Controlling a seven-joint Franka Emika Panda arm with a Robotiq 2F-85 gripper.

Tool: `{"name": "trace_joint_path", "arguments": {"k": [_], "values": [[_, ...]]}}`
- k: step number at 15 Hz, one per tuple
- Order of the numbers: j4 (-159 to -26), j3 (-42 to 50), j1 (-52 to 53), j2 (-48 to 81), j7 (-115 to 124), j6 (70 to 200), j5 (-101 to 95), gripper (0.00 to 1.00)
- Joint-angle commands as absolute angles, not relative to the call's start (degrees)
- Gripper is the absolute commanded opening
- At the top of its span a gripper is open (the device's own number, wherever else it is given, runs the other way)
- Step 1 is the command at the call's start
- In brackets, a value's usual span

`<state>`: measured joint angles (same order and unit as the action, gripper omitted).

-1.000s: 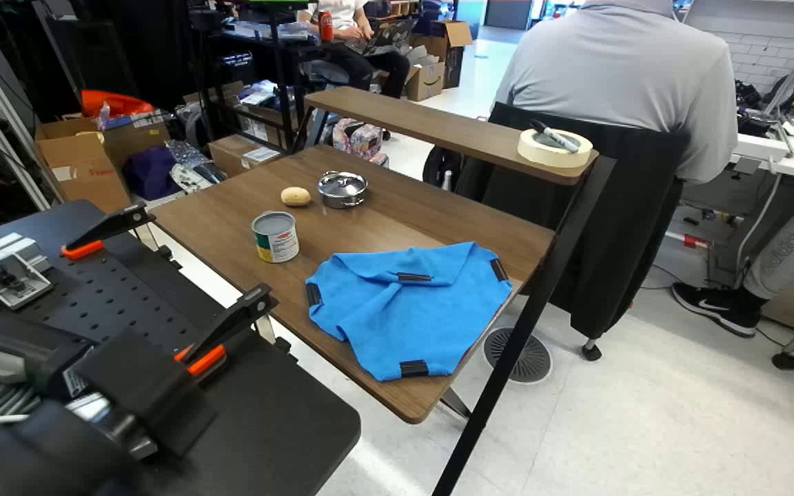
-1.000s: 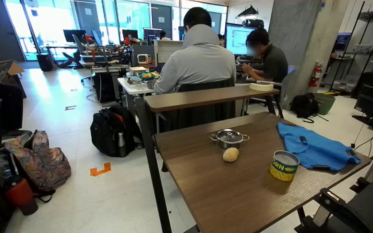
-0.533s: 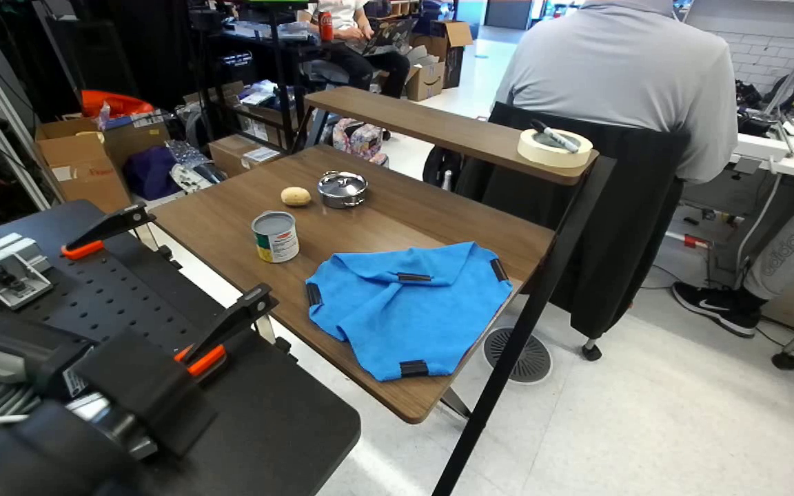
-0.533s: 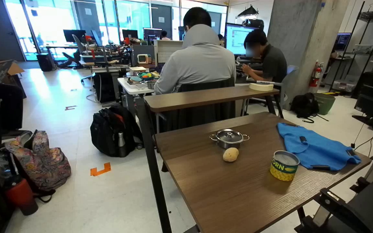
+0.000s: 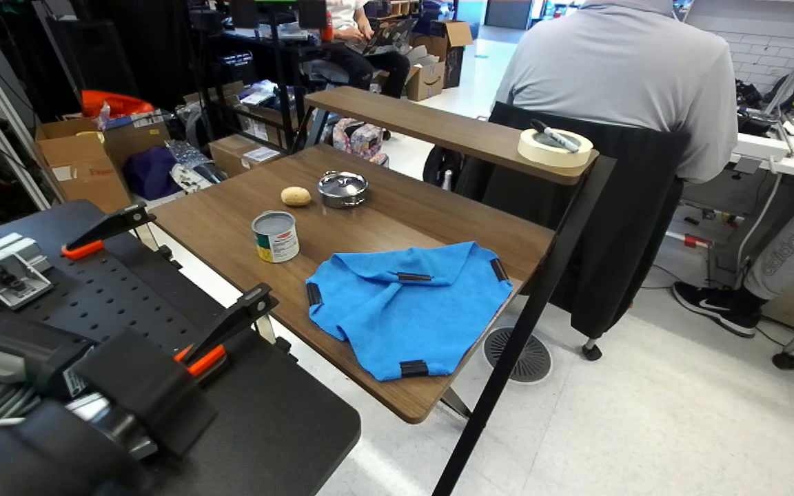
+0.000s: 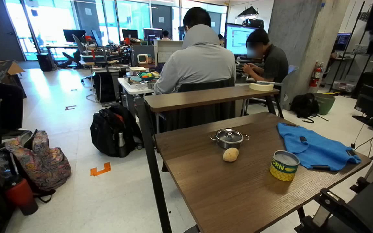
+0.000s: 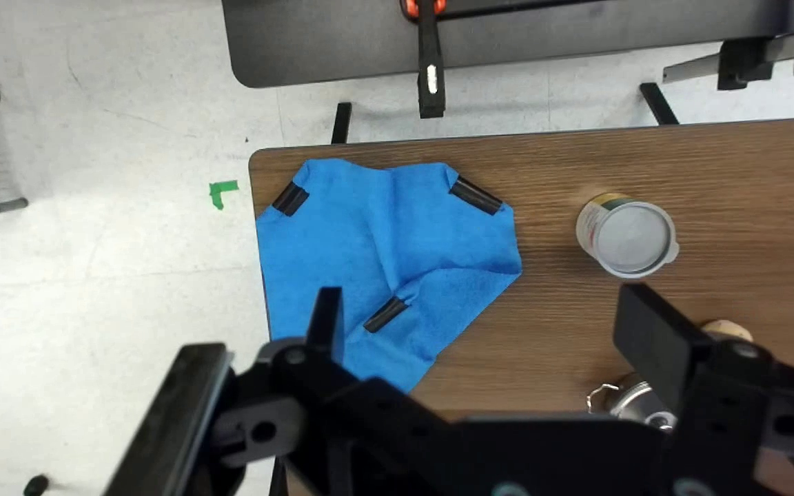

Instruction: Move the blue cloth to the right

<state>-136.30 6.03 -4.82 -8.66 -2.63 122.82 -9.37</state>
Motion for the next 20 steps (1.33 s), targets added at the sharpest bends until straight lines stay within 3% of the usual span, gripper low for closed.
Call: {"name": "trace_joint_path", "arguments": {"k": [1,10,20], "values": [[-126.6,7.3,-6.0,6.2,-3.5,125.6,-5.0,1.0],[-114.4,6.8,-9.3,33.6,0.4,140.7,0.9,1.0],[-106.1,6.2,-9.9,47.5,2.7,147.2,3.6,1.0]]}}
